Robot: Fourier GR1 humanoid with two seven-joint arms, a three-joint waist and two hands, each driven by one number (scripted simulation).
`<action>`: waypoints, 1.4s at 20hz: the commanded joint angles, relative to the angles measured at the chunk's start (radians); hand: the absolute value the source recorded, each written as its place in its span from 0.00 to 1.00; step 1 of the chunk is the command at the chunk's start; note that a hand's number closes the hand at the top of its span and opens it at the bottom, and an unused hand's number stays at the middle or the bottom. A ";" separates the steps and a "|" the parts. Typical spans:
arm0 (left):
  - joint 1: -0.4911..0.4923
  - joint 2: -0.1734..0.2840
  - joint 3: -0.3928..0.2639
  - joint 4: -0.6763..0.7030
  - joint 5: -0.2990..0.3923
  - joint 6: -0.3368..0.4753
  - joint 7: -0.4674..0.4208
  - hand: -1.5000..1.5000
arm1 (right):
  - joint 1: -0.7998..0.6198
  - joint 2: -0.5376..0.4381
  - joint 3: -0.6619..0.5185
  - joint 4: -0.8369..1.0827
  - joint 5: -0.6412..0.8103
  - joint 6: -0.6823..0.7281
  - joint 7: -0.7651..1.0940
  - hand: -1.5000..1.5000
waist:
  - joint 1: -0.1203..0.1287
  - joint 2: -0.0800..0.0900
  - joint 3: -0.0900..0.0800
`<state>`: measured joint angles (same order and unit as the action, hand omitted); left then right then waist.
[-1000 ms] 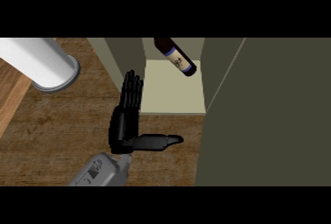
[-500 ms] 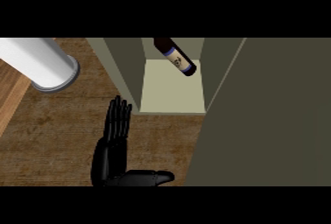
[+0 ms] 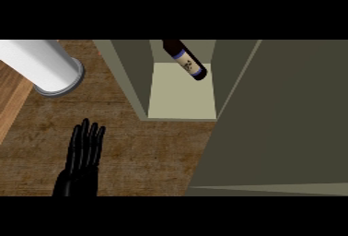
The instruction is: Pick up the wine, place it into the cabinet and close the cabinet
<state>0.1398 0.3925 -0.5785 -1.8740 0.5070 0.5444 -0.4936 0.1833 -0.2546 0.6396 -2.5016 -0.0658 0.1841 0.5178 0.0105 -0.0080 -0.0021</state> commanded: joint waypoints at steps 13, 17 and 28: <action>0.252 0.230 0.282 -0.181 0.206 -0.232 -0.040 0.00 | -0.318 0.249 0.273 0.087 0.067 -0.203 0.213 1.00 | 0.030 -0.001 -0.003; 0.297 0.240 0.315 -0.180 0.238 -0.290 -0.066 0.00 | -0.475 0.251 0.303 0.190 0.085 -0.388 0.192 1.00 | 0.037 0.001 -0.004; 0.333 0.325 0.481 -0.141 0.362 -0.470 -0.061 0.00 | -0.952 0.252 0.113 0.509 -0.118 -0.601 0.190 1.00 | 0.062 0.012 -0.003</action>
<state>0.4678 0.6949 -0.1572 -2.0361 0.8216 0.1303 -0.5586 -0.5864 -0.0466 0.8104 -2.1407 -0.1094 -0.3490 0.7134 0.0696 -0.0005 -0.0059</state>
